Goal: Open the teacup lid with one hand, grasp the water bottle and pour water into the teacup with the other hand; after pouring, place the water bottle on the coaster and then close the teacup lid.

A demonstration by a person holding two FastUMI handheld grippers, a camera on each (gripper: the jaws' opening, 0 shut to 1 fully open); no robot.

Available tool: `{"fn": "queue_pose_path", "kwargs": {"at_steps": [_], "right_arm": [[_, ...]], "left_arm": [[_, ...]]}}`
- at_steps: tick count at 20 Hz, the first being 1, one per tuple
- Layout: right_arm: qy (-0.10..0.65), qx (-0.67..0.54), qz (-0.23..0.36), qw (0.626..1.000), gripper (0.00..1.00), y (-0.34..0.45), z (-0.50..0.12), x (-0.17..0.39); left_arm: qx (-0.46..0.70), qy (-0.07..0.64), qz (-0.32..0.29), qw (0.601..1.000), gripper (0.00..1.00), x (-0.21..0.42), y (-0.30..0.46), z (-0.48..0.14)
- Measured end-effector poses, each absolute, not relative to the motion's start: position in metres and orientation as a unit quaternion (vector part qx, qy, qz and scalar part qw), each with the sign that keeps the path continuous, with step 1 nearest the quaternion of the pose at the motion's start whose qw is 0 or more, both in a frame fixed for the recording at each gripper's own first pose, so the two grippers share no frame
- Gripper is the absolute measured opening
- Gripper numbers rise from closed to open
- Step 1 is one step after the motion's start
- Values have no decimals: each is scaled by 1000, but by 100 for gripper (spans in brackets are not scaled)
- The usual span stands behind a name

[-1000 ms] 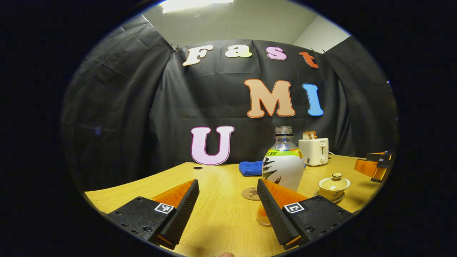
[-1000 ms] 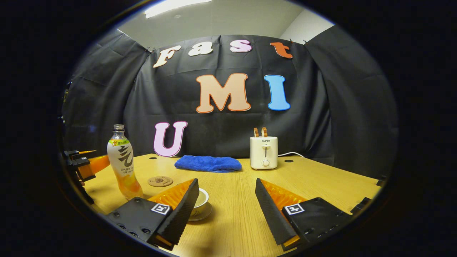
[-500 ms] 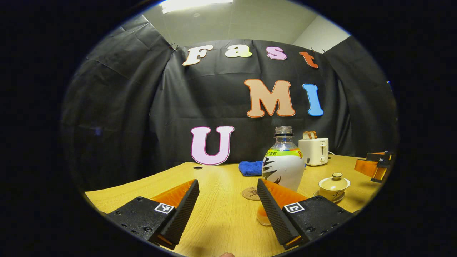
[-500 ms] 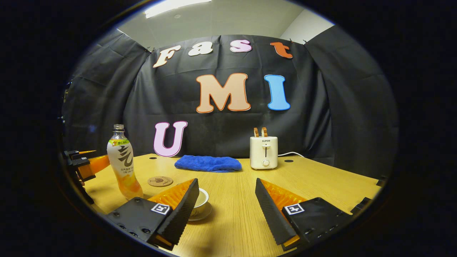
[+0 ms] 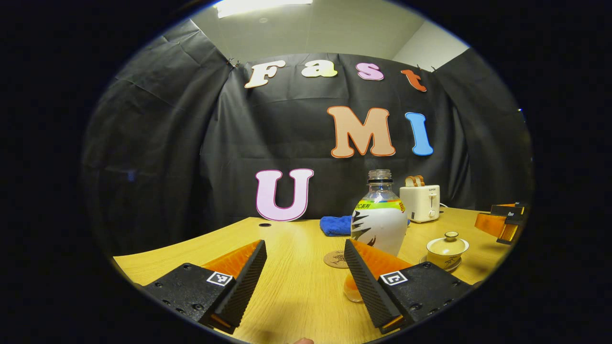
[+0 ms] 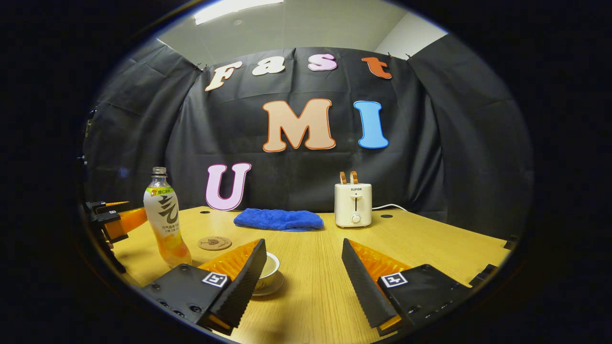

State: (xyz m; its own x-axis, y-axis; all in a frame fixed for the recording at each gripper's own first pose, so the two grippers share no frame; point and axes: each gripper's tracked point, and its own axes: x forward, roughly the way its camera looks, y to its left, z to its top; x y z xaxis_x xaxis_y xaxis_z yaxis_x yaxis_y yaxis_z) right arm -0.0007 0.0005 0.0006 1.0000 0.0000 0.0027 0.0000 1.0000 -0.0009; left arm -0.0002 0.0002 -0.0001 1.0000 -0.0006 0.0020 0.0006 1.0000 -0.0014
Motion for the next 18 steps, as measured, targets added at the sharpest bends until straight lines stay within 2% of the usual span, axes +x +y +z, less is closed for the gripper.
{"fn": "queue_pose_path", "kwargs": {"at_steps": [13,18], "right_arm": [[10,6,40,999,99,23,7,12],[13,-12,62,998,96,41,11,18]], "left_arm": [[-1,0,-2,1000,95,0,0,0],[-2,0,-3,1000,95,1,-1,-1]]}}
